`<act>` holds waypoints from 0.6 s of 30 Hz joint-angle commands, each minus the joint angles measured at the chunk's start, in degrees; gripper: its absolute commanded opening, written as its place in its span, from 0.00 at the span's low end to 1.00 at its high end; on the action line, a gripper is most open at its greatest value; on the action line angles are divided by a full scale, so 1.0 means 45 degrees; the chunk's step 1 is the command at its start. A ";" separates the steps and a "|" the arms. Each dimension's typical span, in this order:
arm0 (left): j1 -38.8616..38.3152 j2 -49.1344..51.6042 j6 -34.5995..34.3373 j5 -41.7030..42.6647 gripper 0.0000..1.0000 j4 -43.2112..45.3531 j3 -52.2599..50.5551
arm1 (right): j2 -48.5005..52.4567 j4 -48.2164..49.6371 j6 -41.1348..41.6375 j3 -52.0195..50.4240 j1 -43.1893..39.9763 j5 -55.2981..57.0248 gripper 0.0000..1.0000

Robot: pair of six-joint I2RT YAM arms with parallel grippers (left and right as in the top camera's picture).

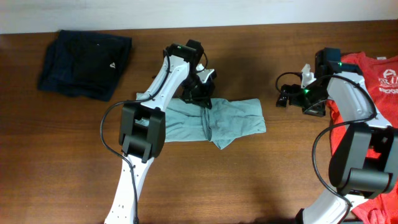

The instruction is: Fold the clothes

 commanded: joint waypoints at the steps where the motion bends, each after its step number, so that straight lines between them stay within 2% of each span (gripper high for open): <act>1: -0.0029 0.0112 0.0117 0.0087 0.01 -0.0044 0.0733 | -0.0121 0.0015 0.0039 0.0228 -0.0034 0.0117 0.99; 5: -0.0029 0.0112 0.0112 -0.0034 0.01 -0.0092 0.1379 | -0.0121 0.0015 0.0039 0.0228 -0.0034 0.0117 0.99; 16: -0.0277 0.0117 0.0112 -0.2565 0.01 -0.0772 0.1656 | -0.0121 0.0015 0.0039 0.0228 -0.0034 0.0117 0.99; 17: -0.0321 0.0117 0.0112 -0.2623 0.06 -0.0869 0.1656 | -0.0121 0.0015 0.0039 0.0228 -0.0034 0.0117 0.99; 18: -0.0374 0.0117 0.0107 -0.2691 0.17 -0.0976 0.1656 | -0.0121 0.0015 0.0039 0.0228 -0.0034 0.0117 0.99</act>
